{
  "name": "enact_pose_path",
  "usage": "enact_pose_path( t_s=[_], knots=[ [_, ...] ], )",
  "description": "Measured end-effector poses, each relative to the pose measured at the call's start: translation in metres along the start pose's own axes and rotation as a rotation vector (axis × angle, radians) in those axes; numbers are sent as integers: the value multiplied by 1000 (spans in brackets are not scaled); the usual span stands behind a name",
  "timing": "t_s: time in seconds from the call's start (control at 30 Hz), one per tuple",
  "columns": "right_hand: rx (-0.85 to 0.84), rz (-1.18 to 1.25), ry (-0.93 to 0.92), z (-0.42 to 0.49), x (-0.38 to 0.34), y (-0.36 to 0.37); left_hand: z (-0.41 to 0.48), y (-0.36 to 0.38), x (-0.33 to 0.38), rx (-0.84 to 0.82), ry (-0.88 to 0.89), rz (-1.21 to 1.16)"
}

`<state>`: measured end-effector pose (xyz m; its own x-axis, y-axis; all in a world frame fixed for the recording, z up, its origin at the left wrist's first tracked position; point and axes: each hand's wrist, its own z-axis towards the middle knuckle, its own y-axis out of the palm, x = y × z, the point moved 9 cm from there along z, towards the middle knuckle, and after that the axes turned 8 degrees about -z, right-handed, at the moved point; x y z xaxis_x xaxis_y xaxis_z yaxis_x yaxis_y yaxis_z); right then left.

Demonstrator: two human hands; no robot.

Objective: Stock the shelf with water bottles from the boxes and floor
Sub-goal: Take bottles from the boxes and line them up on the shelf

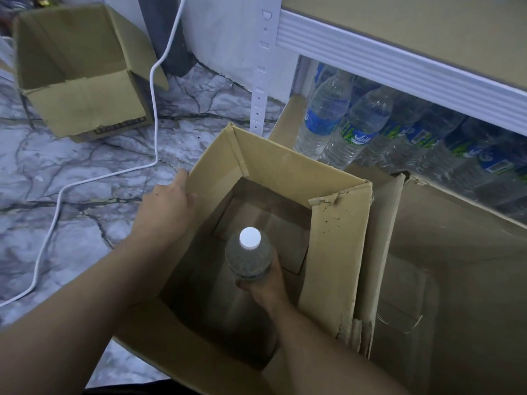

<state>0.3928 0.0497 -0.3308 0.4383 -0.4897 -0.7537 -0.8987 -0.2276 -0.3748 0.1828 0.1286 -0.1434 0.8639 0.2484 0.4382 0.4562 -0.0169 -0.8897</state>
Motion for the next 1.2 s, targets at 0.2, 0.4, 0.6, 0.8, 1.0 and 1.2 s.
enact_pose_path(
  t_s=[0.2,0.4,0.6,0.8,1.0,1.2],
  knots=[
    [-33,-28,-80,11,-7,0,8,6,-3,17,-16,26],
    [33,47,-78,15,-22,-5,11,7,-2,19,-8,33],
    [140,20,-196,-12,-75,-29,5,1,6,-21,-22,63],
    [226,109,-312,-44,-121,-70,-7,-34,32,129,-69,23],
    [315,196,-439,-83,-167,-148,-34,-75,117,317,220,-128],
    [462,216,-599,-136,-214,-269,-64,-93,247,296,590,-259]
  ],
)
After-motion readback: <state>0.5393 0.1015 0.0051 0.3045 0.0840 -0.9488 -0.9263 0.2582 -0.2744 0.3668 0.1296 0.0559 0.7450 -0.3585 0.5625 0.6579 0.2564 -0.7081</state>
